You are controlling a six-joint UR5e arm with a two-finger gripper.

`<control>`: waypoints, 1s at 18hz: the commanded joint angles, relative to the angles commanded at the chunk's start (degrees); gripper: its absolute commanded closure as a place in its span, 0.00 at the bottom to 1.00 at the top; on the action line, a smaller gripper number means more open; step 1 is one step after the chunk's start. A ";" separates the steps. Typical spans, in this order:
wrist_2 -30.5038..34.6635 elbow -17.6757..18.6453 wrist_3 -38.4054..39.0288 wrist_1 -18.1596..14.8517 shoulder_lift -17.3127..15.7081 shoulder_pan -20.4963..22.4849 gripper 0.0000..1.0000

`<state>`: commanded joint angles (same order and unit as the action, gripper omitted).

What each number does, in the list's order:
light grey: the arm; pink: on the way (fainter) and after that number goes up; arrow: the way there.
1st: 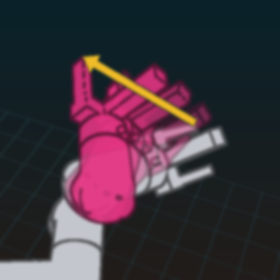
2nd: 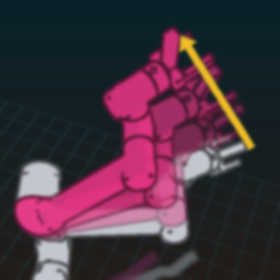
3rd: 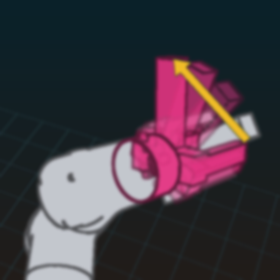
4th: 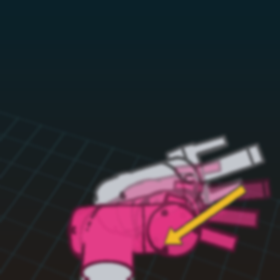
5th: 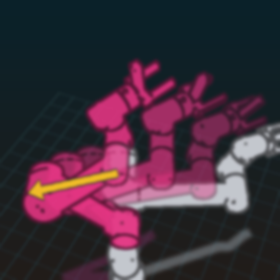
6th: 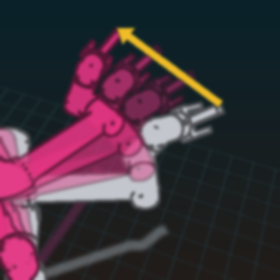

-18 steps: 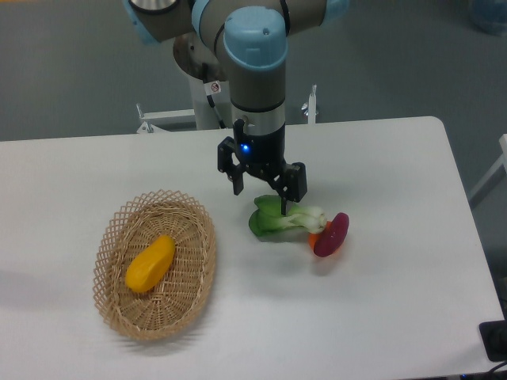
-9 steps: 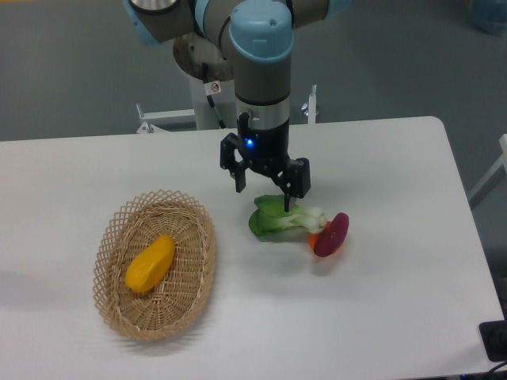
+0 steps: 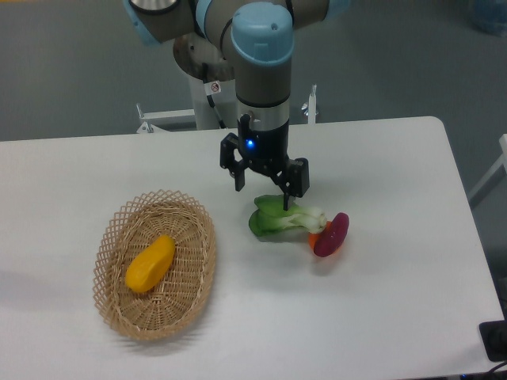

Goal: Pick up the mango from the basket
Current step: 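Open the gripper above the bok choy and raise it slightly, then move the open gripper over the wicker basket and lower onto the yellow mango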

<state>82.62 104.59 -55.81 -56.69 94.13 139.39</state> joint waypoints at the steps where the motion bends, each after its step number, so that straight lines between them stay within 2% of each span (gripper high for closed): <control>1: 0.00 0.00 0.61 0.00 0.00 0.00 0.00; 11: -0.70 -0.26 8.42 -0.09 0.26 -0.70 0.00; 13: -0.70 -0.35 13.34 -0.09 0.96 -1.05 0.00; 18: -2.02 0.17 15.91 0.00 2.98 -2.98 0.00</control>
<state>80.60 104.76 -39.91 -56.69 97.11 136.41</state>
